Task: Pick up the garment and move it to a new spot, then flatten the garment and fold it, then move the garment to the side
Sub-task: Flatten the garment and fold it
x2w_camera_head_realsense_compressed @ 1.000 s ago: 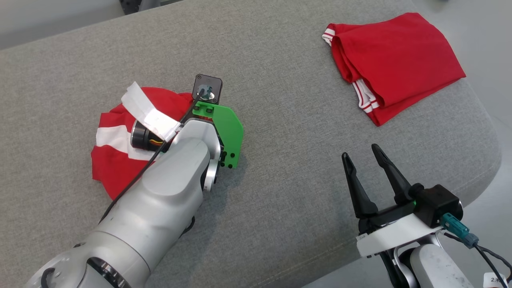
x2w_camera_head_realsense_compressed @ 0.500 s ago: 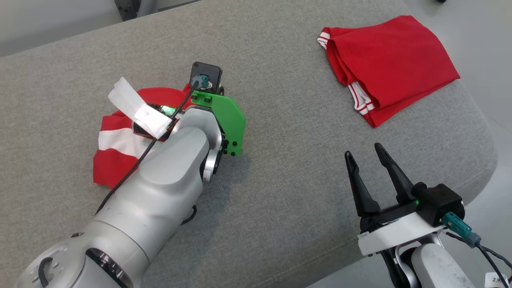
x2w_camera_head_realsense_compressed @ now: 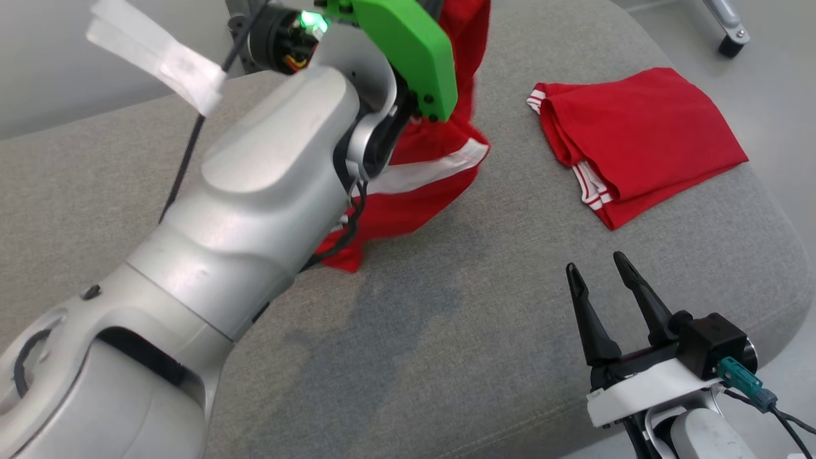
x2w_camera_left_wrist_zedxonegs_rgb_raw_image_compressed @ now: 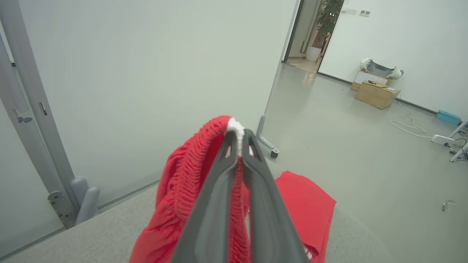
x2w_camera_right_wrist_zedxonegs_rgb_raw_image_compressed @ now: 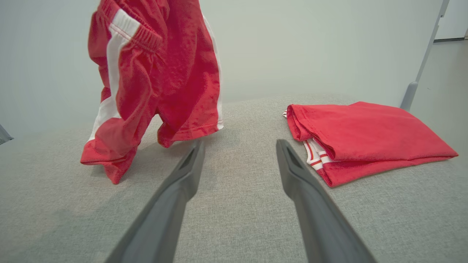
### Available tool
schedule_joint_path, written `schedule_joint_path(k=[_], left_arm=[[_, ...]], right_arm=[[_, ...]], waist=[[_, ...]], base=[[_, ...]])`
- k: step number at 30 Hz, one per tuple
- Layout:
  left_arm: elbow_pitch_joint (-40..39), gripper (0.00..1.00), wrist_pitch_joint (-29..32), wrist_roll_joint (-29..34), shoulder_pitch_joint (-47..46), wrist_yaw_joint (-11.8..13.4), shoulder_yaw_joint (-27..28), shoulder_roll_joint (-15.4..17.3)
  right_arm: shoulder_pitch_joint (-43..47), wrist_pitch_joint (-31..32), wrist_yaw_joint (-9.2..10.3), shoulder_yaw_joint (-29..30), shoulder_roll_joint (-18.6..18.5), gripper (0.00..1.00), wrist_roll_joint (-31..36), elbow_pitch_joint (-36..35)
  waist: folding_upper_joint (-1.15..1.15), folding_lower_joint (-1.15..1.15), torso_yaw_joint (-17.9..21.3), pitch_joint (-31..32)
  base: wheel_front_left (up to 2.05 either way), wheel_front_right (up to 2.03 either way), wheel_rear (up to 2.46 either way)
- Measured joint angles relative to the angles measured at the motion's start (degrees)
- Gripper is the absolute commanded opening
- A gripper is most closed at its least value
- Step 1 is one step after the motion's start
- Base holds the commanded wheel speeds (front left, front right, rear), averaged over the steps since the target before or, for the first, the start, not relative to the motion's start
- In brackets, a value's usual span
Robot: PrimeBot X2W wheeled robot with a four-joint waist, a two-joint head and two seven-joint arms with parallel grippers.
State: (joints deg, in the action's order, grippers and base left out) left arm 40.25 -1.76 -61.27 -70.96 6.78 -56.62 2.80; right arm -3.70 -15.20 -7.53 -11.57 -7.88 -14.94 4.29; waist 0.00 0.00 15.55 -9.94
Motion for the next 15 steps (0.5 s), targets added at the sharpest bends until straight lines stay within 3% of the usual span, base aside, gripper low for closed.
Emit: schedule_joint_path(k=[5, 8, 11, 15], left_arm=[[-2.33, 0.0, 2.1, -4.44, -5.74, -2.66, 3.05, 0.08], [-3.2, 0.0, 4.34, -7.32, -4.06, -3.94, 3.69, 0.73], [-5.03, 0.0, 6.84, -10.15, 3.1, -5.12, 3.1, 3.58], [-7.91, 0.0, 7.81, -11.9, 14.89, -5.31, 1.74, 9.85]], right_arm=[[0.81, 0.0, 0.0, 0.29, -0.93, 1.0, 0.07, -0.04], [1.16, 0.0, 0.0, 0.68, -0.91, 1.0, 0.18, -0.37], [1.9, 0.0, 0.0, 1.25, -0.78, 1.0, 0.43, -0.86], [3.24, 0.0, 0.0, 2.24, -0.7, 1.0, 0.43, -1.21]], waist=[[0.0, 0.0, -2.28, 2.48], [0.0, 0.0, -3.54, 3.37], [0.0, 0.0, -4.72, 3.9], [0.0, 0.0, -6.17, 3.87]], base=[[0.0, 0.0, 0.0], [0.0, 0.0, 0.0], [0.0, 0.0, 0.0], [0.0, 0.0, 0.0]])
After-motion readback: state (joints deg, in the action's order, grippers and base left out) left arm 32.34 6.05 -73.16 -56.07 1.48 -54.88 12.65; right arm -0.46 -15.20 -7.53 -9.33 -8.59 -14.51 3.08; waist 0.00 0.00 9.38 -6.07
